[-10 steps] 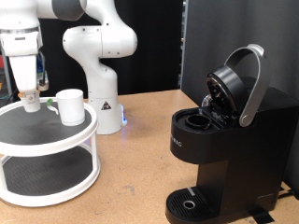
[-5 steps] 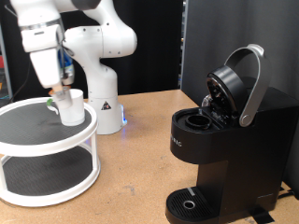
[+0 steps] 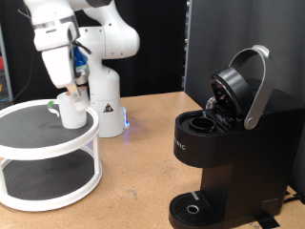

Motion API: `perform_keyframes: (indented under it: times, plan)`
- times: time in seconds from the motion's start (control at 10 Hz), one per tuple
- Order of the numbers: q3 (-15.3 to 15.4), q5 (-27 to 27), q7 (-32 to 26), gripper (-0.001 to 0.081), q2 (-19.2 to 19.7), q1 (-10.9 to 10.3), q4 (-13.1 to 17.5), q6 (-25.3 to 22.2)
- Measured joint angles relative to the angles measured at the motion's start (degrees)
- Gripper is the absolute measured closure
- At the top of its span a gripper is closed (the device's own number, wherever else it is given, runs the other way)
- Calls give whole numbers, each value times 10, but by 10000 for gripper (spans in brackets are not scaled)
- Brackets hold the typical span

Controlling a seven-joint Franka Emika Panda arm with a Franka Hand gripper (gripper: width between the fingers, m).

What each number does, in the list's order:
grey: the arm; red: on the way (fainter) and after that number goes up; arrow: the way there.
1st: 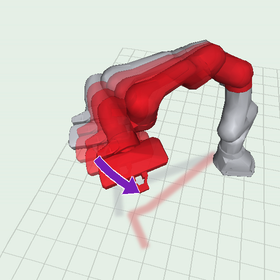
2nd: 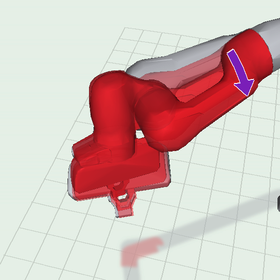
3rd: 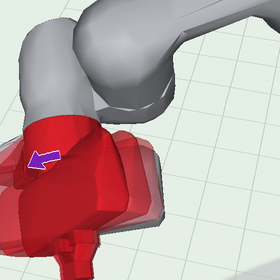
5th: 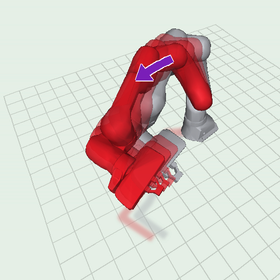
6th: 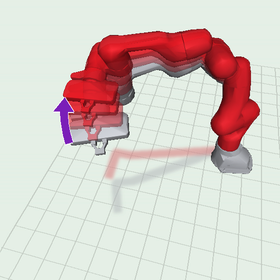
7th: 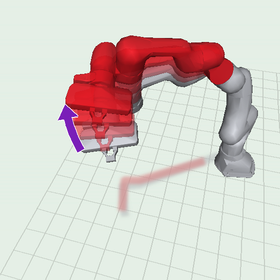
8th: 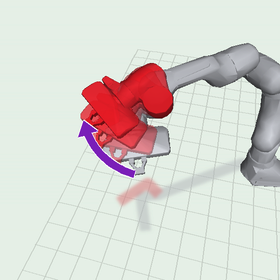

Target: Make a cup of coffee with the keurig machine

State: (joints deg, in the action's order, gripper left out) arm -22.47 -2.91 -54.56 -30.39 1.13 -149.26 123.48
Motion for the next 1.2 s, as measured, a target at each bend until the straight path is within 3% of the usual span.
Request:
perform_keyframes:
  times: [0.4, 0.8, 1.2]
  plan:
    - [28, -132, 72, 371, 1, -56, 7, 44]
    - [41, -129, 62, 371, 6, -68, 14, 42]
    - [71, -143, 64, 371, 36, -107, 63, 41]
